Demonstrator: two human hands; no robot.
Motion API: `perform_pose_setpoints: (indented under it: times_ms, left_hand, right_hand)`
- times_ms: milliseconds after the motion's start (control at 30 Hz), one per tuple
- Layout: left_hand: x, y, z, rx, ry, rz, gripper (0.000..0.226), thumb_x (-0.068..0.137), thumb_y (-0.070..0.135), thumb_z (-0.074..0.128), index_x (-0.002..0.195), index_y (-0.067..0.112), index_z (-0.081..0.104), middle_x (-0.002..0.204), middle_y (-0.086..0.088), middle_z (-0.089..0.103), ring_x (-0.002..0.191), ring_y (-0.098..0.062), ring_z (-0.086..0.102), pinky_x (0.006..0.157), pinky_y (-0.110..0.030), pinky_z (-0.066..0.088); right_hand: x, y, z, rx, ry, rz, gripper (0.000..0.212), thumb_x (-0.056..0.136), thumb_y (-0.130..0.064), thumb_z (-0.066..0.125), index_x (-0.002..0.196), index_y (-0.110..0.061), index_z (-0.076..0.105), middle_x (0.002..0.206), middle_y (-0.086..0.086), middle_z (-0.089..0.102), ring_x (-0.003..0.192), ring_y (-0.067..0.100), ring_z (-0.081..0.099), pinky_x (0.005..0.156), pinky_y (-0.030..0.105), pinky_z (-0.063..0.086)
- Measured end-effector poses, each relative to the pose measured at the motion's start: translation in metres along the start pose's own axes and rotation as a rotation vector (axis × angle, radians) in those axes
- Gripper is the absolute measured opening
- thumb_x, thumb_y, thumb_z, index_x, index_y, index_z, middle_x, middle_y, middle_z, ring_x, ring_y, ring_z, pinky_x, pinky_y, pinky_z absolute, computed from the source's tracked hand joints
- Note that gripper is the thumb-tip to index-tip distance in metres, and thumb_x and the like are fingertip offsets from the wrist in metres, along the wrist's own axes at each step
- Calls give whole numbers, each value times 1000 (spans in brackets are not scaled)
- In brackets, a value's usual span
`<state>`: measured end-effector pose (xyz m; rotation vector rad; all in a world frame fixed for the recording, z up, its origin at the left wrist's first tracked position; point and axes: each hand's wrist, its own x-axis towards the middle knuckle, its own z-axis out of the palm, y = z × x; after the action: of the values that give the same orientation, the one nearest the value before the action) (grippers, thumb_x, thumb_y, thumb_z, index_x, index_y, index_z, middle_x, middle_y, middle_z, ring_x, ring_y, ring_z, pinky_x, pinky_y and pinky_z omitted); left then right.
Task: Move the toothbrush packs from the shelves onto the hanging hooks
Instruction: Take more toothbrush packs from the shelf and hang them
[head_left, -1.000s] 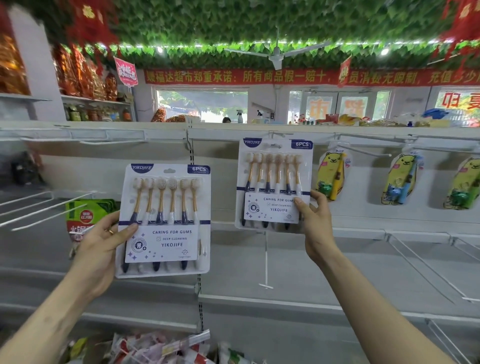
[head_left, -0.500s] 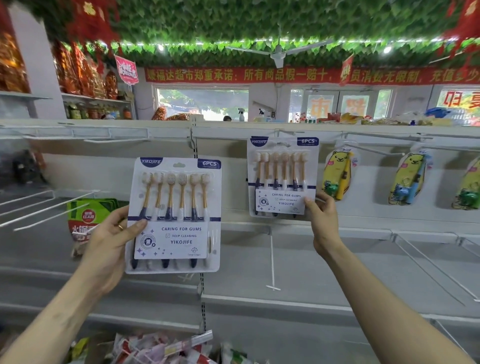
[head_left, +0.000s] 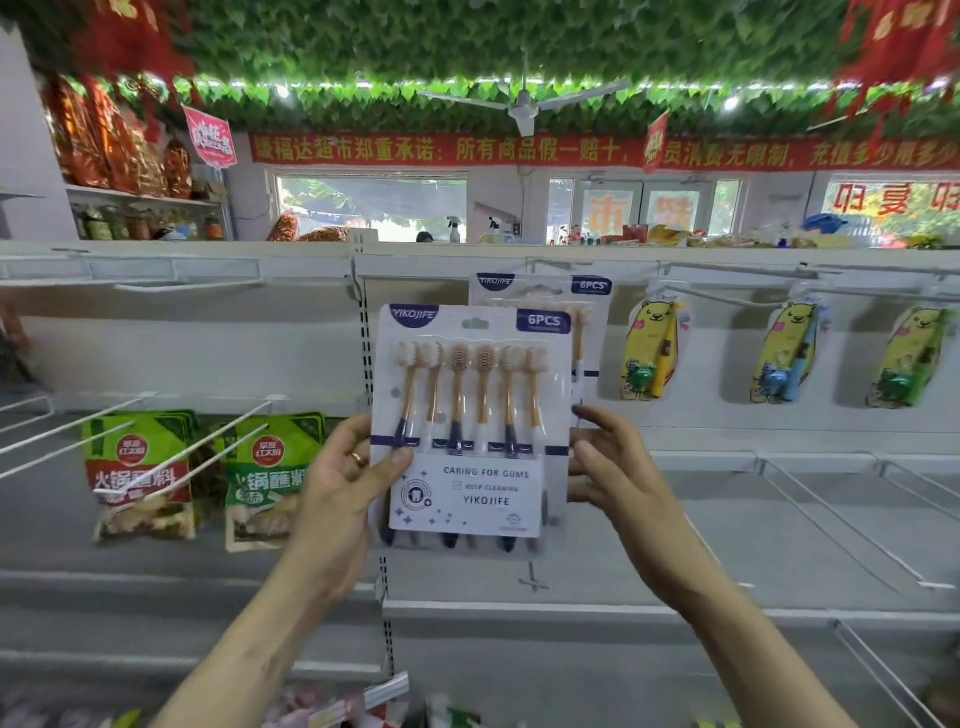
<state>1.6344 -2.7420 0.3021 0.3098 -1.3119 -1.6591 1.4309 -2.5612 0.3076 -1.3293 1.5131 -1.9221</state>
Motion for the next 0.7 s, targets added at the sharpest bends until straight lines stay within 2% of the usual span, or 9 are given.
perform_pose_setpoints:
  times_ms: [33,100,167,267,367,467,600,700]
  left_hand:
    - [0,-2,5,-22,-14,-10,69,67,19,89,129,10,61,120,-20,73,113,-40,71,98,-57,58]
    - [-1,-6,15,-59,-35,-29,76,62,22,94,131,11,61,118,-19,73,114,-41,70,96,-55,59]
    - [-3,-7,24,-87,-50,-33,70,63,18,91,128,13,64,115,-17,74,114,-41,70,94,-50,61]
    - [-4,-8,37,-103,-105,-18,63,62,22,96,120,20,70,115,-15,75,109,-34,73,96,-50,59]
    - [-5,-7,48,-78,-125,15,54,76,8,78,127,13,61,118,-18,73,109,-34,71,98,-50,58]
    - [-4,-6,56,-63,-150,22,49,79,7,74,126,15,62,118,-17,74,107,-32,73,86,-40,63]
    - [-4,-4,64,-53,-161,31,53,78,10,75,129,14,61,119,-18,74,108,-33,73,89,-43,63]
    - [-2,-4,67,-54,-167,34,54,78,11,75,129,15,60,117,-15,75,107,-31,74,85,-37,63]
  right_hand:
    - [-6,-4,1,-55,-38,13,55,97,-41,67,147,-32,46,131,-9,69,118,15,69,93,36,60]
    - [-13,-8,0,-76,-66,10,56,94,-30,71,144,-31,45,130,-17,69,121,9,67,94,28,59]
    - [-17,-9,-4,-58,-47,-18,50,92,-20,69,137,-23,49,128,-10,71,120,14,69,91,29,59]
    - [-20,-12,-10,-32,8,-59,45,90,-18,68,132,-17,51,123,1,74,113,19,72,80,26,59]
    - [-20,-16,-17,-28,49,-85,43,90,-17,66,130,-15,51,119,4,75,107,19,72,75,20,56]
    - [-18,-15,-22,-10,87,-120,41,91,-15,65,130,-13,53,121,9,74,112,25,71,82,26,58]
    - [-15,-16,-26,-16,106,-138,41,92,-19,64,133,-18,55,125,6,73,116,24,71,89,33,61]
    - [-11,-15,-29,-12,115,-133,42,92,-21,64,133,-20,55,126,6,73,118,25,70,92,36,61]
